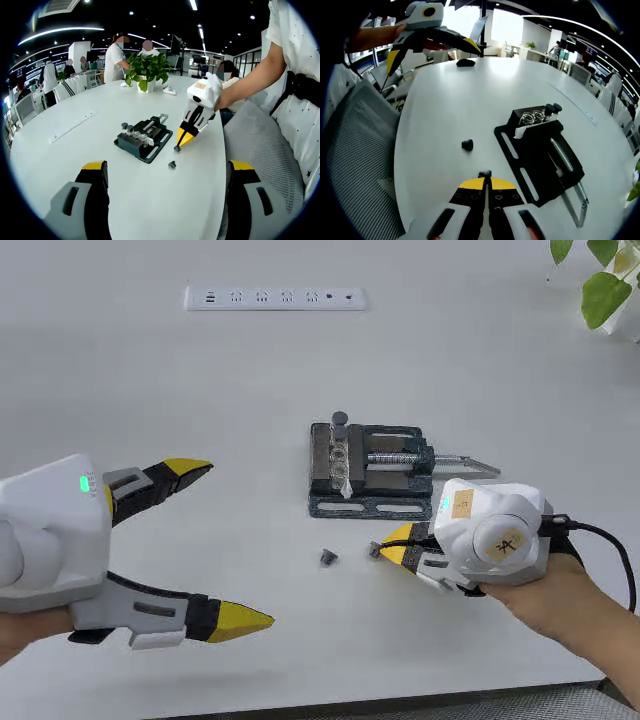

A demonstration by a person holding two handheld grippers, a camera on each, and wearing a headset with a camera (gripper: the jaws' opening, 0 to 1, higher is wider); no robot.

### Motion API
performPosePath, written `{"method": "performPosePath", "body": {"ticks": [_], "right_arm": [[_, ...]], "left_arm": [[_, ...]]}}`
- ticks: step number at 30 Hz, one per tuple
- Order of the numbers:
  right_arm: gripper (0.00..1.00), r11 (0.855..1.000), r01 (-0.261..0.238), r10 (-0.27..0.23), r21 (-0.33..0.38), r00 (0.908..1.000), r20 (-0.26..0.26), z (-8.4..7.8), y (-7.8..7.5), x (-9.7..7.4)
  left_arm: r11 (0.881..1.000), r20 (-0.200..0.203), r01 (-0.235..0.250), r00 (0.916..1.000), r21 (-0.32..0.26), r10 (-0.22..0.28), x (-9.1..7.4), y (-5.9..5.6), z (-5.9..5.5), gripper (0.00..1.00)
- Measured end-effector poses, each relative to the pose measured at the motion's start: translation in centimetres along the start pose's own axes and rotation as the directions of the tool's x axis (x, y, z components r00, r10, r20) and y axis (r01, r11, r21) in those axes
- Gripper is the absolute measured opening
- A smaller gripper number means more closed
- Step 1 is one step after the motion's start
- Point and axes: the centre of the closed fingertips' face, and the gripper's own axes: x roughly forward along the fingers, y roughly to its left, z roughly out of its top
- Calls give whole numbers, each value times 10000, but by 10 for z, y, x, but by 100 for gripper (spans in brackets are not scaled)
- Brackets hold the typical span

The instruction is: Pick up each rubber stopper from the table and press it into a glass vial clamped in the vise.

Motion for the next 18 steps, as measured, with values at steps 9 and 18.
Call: {"method": "performPosePath", "body": {"ticks": [9, 18], "right_arm": [[0, 9983, 434, -463, 394, 9959, 777, 22, -4, -23], [0, 9870, 990, -1228, 1268, 9728, 1963, 59, -12, -57]], "left_arm": [[10000, 235, -29, 9997, 80, 27, 3, -3, 12, 99], [9988, 833, -385, 9959, 317, 357, 8, -3, 37, 99]]}}
